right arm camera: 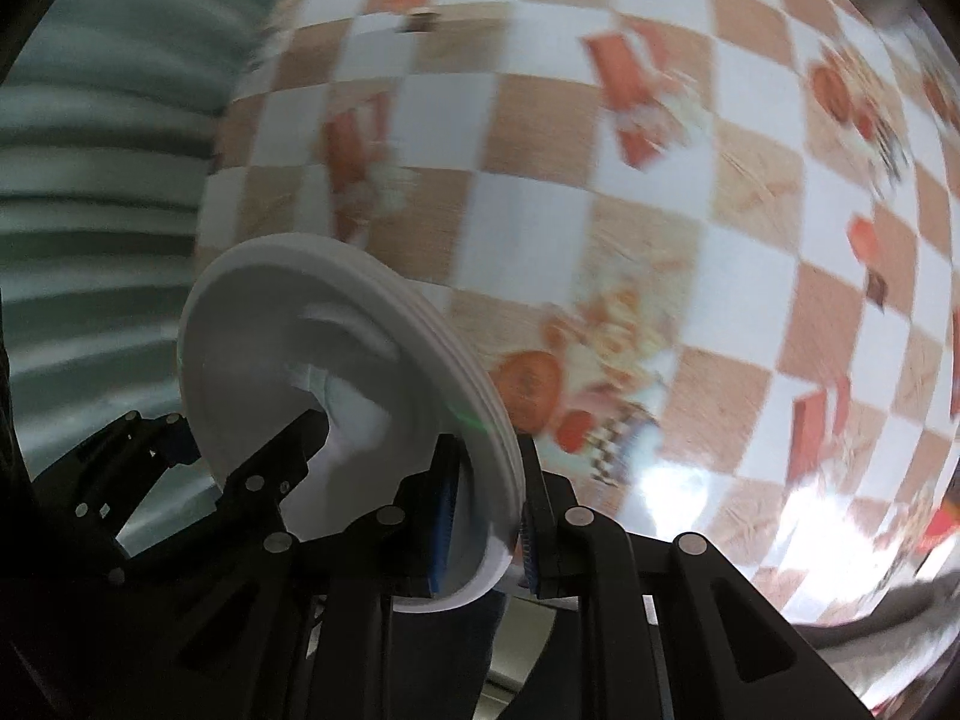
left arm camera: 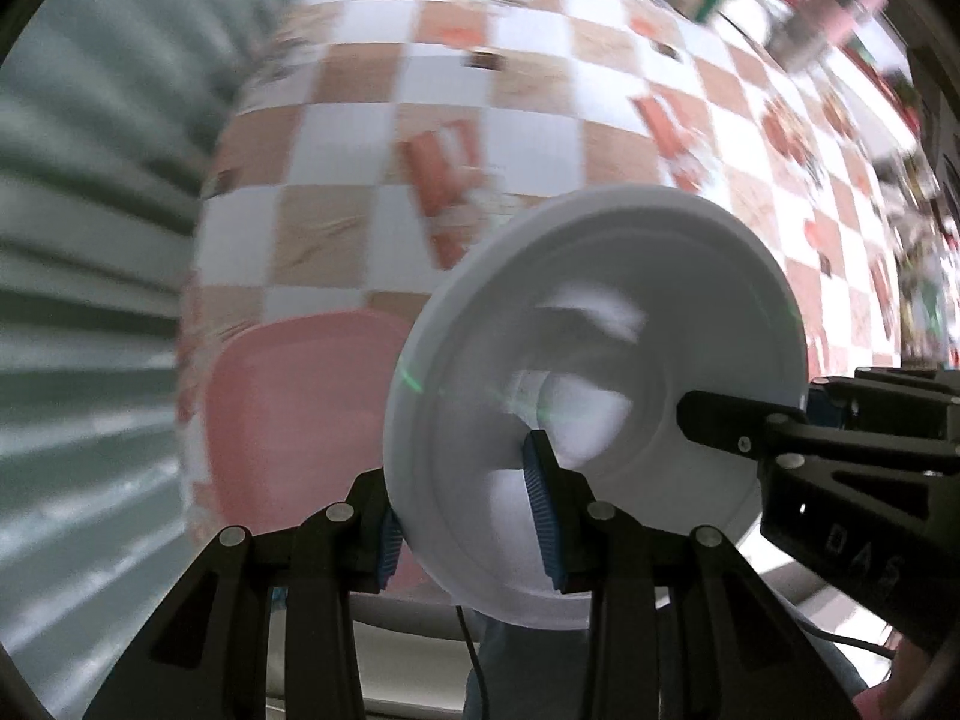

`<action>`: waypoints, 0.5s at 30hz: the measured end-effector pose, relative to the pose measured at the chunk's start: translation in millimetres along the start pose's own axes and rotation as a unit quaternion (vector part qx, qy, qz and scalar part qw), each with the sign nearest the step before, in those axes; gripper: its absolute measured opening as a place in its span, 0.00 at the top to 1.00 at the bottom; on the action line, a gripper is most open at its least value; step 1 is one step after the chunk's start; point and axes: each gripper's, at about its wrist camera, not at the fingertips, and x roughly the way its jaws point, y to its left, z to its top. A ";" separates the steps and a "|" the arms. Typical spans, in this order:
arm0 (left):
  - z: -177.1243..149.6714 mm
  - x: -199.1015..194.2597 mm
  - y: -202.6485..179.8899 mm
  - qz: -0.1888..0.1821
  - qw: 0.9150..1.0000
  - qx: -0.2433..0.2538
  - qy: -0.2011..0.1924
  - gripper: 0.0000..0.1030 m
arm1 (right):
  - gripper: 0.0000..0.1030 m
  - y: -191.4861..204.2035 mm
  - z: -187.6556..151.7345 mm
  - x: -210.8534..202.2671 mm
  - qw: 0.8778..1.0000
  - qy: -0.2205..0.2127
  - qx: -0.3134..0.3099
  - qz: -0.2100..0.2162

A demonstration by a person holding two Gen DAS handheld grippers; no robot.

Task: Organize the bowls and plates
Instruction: 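Lift the white plate stack with both grippers and carry it over the pink plate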

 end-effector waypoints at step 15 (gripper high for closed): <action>-39.3 7.5 93.2 0.023 0.992 -0.127 0.017 0.63 | 0.80 125.6 14.6 35.8 0.992 0.033 -0.121 -0.009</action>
